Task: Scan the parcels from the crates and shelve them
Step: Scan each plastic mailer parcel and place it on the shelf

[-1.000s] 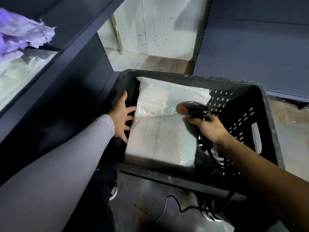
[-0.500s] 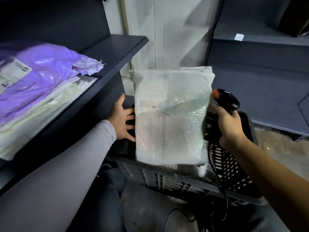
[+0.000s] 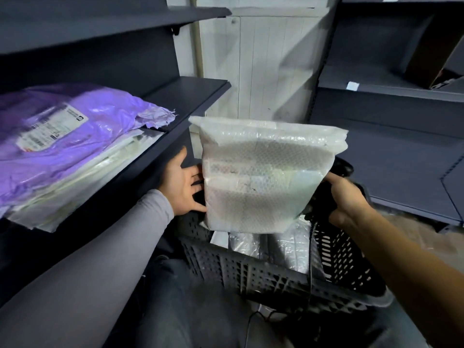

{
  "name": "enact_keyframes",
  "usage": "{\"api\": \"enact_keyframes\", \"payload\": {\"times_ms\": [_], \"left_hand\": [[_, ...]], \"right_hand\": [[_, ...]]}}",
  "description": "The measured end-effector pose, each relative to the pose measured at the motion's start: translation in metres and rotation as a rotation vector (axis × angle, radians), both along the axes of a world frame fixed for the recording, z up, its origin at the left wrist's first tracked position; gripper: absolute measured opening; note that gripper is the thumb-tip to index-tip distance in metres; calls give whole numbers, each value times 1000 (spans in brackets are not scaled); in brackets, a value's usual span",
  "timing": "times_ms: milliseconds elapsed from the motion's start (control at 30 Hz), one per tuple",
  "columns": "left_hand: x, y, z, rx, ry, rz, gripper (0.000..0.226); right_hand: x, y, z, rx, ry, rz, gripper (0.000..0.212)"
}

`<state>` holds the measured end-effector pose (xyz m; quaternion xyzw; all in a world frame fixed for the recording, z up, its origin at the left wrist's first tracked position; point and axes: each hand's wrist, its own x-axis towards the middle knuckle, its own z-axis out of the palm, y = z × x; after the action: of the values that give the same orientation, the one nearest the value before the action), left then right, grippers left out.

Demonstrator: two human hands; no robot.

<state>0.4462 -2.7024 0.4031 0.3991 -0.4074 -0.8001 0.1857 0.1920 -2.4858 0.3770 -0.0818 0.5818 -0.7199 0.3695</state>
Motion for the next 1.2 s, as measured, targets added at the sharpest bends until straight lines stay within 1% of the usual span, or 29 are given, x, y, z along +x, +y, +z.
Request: {"api": "enact_keyframes", "payload": {"times_ms": [67, 200, 300, 333, 400, 433, 500, 533, 600, 633, 700, 733, 833, 867, 933, 1100, 1200], "left_hand": [[3, 4, 2, 18, 16, 10, 76], [10, 10, 5, -8, 67, 54, 52], [19, 13, 5, -9, 105, 99, 39], [21, 16, 5, -10, 107, 109, 37], [23, 21, 1, -63, 93, 114, 31], [24, 24, 2, -81, 99, 101, 27], [26, 23, 2, -132, 41, 87, 33], [27, 19, 1, -134, 6, 46, 37], [28, 17, 3, -107, -2, 50, 49], [28, 14, 1, -97, 33, 78, 49], [26, 17, -4, -116, 25, 139, 42], [24, 20, -5, -127, 30, 141, 39], [24, 27, -4, -138, 55, 126, 32], [23, 27, -4, -130, 63, 134, 29], [22, 29, -2, -119, 97, 157, 23], [26, 26, -8, -156, 166, 197, 9], [28, 26, -9, -205, 185, 202, 15]], "right_hand": [[3, -1, 1, 15, 25, -5, 43], [4, 2, 2, 55, 37, -24, 41], [4, 7, 3, 69, 61, 40, 42], [7, 9, 5, 67, 58, 64, 38], [7, 14, 5, 64, 27, 112, 21], [4, 14, 4, 83, 22, 121, 19], [3, 15, 6, 199, 16, 165, 17], [5, 14, 8, 262, 24, 187, 22], [5, 15, 3, 346, 64, 185, 29], [7, 16, 2, 373, 72, 185, 31], [12, 19, 0, 406, 73, 185, 34], [14, 20, 1, 410, 77, 184, 32], [18, 22, 6, 383, 83, 155, 17], [19, 23, 7, 377, 94, 156, 20], [21, 23, 6, 349, 98, 161, 32], [22, 25, 4, 205, 118, 49, 42], [28, 23, 5, 159, 154, 25, 41]]}}
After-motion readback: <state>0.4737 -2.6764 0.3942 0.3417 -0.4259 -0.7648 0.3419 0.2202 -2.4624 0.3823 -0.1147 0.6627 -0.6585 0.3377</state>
